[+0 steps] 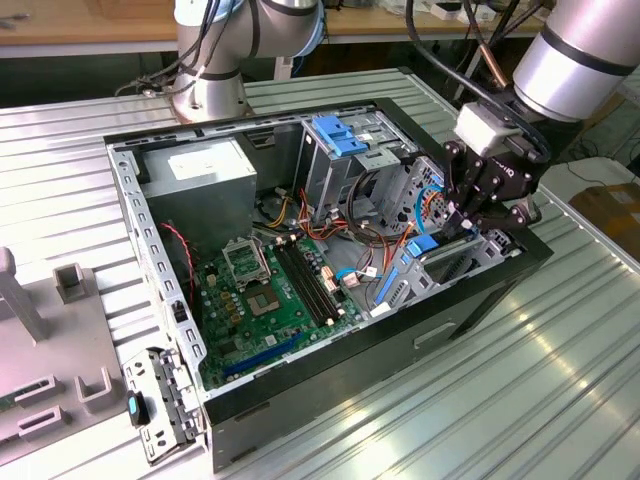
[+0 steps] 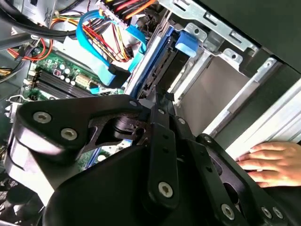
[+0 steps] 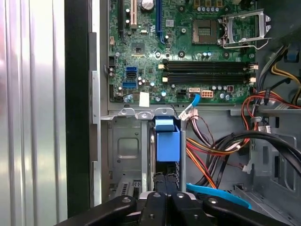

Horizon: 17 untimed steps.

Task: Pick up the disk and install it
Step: 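Insert the disk into the insertion slot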

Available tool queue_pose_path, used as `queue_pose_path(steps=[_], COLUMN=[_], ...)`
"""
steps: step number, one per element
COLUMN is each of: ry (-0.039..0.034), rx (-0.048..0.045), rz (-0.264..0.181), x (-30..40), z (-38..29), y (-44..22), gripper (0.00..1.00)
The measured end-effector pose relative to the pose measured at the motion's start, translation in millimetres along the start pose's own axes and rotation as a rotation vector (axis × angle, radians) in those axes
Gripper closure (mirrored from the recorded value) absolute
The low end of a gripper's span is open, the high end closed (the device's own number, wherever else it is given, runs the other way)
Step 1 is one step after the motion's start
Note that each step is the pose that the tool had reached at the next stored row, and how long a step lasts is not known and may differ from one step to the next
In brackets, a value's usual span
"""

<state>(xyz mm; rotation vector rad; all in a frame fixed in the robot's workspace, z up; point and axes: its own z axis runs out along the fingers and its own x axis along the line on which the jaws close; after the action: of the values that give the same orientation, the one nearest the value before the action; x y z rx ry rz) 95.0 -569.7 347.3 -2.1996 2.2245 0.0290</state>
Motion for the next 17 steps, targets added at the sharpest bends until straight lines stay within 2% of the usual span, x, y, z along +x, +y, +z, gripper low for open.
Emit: queue_pose_path(steps=[2,5,7,10,12,17], ry=[-0.0001,0.0001,0.0001,0.0004,-0.0005,-0.0001], rx=[0.0,0.0,-0.0001,0.0,0.0,0.0], rz=[0.0,0.0,0.0,0.0,0.0,0.0], x=[0.1,0.2,0.2,0.3,0.3,0.0], z=[7.3,7.6,10.7,11.8,11.4,1.3], y=[0.0,0.0,-0.1,-0.1,-0.1,-0.1], gripper=[0.89,0.89,0.89,0.89,0.89,0.89])
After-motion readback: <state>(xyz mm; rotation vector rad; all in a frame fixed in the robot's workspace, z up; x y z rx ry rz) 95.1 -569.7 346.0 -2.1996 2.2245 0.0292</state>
